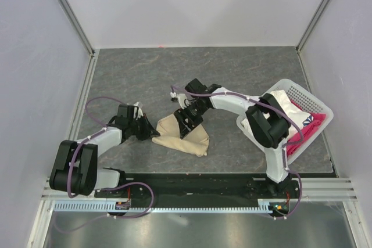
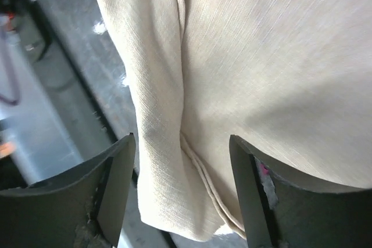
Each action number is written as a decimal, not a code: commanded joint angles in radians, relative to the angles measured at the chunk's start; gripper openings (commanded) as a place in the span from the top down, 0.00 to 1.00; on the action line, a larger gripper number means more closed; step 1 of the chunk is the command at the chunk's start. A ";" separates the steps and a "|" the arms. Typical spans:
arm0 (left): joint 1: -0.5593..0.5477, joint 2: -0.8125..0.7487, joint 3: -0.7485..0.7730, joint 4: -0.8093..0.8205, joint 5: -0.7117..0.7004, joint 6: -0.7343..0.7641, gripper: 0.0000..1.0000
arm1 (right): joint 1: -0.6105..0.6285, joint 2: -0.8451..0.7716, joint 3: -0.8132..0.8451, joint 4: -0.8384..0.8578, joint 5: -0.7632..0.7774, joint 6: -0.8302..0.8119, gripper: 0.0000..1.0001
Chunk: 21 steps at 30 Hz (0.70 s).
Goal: Fold the napkin, place the utensils inside, and roll it up
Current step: Roll the napkin with the utensil
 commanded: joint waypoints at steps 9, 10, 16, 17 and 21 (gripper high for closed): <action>0.001 0.029 0.047 -0.058 -0.038 0.008 0.98 | 0.468 -0.389 -0.348 0.439 1.065 -0.147 0.20; 0.001 0.029 0.048 -0.061 -0.038 0.008 0.98 | 0.488 -0.390 -0.359 0.447 1.118 -0.159 0.20; 0.001 0.035 0.051 -0.061 -0.035 0.008 0.98 | 0.582 -0.323 -0.378 0.470 1.180 -0.195 0.26; 0.001 0.033 0.053 -0.063 -0.035 0.009 0.98 | 0.582 -0.299 -0.373 0.467 1.186 -0.196 0.27; 0.001 0.030 0.050 -0.063 -0.035 0.009 0.98 | 0.582 -0.268 -0.370 0.467 1.183 -0.204 0.29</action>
